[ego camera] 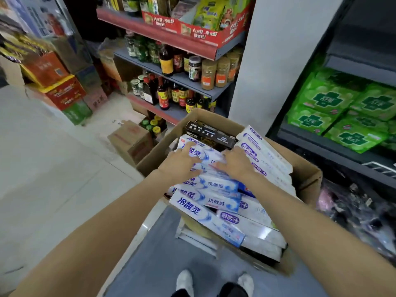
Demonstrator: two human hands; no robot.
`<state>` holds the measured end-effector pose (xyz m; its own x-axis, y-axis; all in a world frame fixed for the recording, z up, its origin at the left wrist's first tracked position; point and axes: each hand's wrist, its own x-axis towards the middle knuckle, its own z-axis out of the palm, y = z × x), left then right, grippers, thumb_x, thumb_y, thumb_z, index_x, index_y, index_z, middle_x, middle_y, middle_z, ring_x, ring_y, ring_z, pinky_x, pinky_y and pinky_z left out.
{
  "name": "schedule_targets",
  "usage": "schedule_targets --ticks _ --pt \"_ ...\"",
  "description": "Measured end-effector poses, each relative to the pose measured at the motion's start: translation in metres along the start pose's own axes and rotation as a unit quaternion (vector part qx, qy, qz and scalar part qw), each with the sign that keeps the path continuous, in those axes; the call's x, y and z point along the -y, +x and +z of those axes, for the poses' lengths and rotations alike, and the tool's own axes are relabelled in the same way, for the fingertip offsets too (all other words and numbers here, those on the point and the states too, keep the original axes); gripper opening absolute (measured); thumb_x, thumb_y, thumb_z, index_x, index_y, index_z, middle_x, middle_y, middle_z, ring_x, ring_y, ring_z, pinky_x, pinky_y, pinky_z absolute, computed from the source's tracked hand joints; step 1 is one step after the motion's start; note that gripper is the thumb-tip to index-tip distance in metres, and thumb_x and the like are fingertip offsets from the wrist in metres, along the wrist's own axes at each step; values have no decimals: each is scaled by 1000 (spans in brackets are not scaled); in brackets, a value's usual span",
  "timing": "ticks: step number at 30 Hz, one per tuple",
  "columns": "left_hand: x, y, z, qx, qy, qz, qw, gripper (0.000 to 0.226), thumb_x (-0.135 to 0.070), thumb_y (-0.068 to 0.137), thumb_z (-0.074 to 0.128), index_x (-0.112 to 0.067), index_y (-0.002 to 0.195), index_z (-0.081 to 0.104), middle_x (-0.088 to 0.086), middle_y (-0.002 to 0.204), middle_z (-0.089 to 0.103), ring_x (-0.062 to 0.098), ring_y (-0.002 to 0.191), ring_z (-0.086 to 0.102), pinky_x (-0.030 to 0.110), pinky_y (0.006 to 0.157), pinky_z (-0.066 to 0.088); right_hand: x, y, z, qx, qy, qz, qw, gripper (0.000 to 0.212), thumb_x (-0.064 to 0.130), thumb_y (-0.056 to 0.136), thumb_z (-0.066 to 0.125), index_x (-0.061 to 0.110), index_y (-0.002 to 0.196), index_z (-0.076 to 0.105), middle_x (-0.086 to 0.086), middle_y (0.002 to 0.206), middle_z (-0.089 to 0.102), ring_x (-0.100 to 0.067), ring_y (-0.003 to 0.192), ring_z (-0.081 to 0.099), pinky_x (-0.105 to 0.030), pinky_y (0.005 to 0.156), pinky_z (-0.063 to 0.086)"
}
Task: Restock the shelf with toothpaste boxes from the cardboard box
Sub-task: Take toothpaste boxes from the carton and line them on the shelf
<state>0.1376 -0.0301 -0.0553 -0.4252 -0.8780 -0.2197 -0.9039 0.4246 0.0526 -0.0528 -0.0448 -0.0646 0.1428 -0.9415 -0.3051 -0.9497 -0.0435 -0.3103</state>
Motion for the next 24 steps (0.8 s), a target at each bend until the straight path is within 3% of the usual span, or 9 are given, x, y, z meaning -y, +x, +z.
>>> schedule_targets --ticks 2,7,9,11,14,16,19,24 --pt "9 -1 -1 -23 -14 6 1000 44 -51 92 47 -29 130 51 10 145 18 28 114 50 42 100 36 6 1 -4 -10 44 24 999 46 46 85 61 6 108 56 -18 116 50 -32 109 47 -37 86 42" --pt "5 9 -7 -93 3 -12 996 36 -40 94 50 -15 119 57 13 130 31 28 97 54 37 94 41 18 -16 -2 -58 39 65 995 42 37 92 55 6 118 46 -15 117 57 -34 104 56 -40 82 47" --pt "0 16 -6 -105 15 -35 994 35 -37 94 49 -13 119 56 15 128 34 30 99 54 36 94 41 20 -22 -9 -98 92 120 984 40 35 94 52 4 117 43 -16 114 57 -36 103 55 -37 75 42" --pt "0 23 -3 -102 12 -33 994 39 -40 93 50 -14 121 57 13 128 37 29 108 50 38 99 35 14 -22 -19 -116 173 154 966 32 35 94 53 5 104 45 -14 100 56 -34 98 55 -34 68 35" --pt "2 38 2 13 -16 39 999 48 -45 93 48 -17 132 51 11 133 42 29 125 38 43 102 32 -1 -27 -30 -129 326 163 922 29 32 88 62 14 78 43 -2 74 47 -25 80 47 -31 62 32" --pt "-1 49 3 102 -73 41 991 49 -47 93 47 -17 131 53 12 132 48 32 129 35 46 103 33 -9 -34 -31 -130 394 174 893 24 29 86 66 12 88 50 -6 88 54 -23 83 49 -30 70 36" --pt "-7 62 2 161 -102 2 982 51 -56 90 48 -15 114 65 11 126 52 34 124 39 47 101 32 -21 -45 -26 -125 459 203 856 23 31 87 65 13 93 52 -12 110 59 -23 88 55 -29 63 39" --pt "-17 65 -17 202 -82 10 976 58 -55 91 46 -1 108 60 23 121 54 37 113 46 43 98 39 -37 -61 -32 -124 505 216 826 25 31 90 61 13 102 49 -11 104 63 -20 79 60 -25 58 40"
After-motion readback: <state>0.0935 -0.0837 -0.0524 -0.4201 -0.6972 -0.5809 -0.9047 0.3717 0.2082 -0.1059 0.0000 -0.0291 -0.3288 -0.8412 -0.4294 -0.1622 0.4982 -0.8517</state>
